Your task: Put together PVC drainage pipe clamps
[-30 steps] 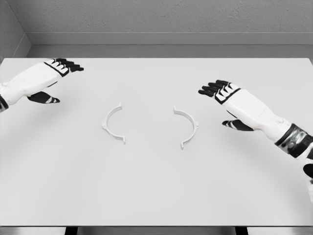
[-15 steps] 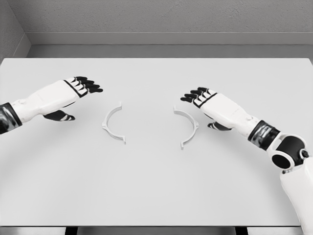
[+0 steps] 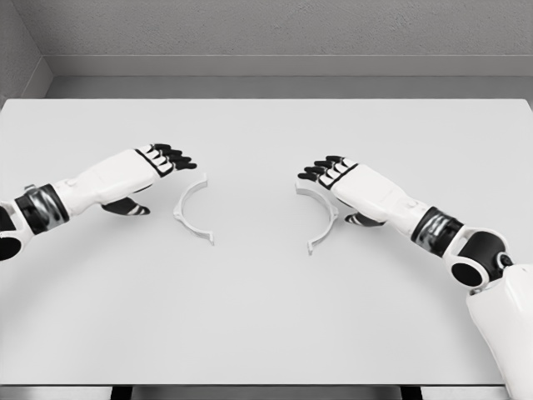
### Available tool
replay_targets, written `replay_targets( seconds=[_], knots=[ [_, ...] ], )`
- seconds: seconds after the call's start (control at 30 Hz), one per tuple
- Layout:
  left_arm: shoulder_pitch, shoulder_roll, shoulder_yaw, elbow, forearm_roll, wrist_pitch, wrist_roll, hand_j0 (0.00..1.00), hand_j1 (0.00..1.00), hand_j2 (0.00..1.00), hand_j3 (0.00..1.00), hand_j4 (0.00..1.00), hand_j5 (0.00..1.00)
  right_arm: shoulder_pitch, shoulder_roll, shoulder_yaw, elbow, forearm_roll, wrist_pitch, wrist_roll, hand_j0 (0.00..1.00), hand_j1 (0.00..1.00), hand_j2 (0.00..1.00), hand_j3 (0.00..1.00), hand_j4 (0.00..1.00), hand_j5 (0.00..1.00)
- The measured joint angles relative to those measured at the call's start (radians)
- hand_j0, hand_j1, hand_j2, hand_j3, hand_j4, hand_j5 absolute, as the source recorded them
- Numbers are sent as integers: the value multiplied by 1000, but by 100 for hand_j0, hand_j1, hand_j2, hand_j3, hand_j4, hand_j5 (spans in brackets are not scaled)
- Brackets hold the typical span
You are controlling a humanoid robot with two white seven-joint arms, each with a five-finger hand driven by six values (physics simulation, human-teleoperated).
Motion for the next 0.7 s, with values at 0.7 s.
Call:
replay_targets(
  seconds=[0.7],
  knots=[
    [-6,-47,-24,29,-13,0,0,100,100,100,100,100,100,-48,22,72,13,8,1,0,100,100,100,100,100,100]
  ],
)
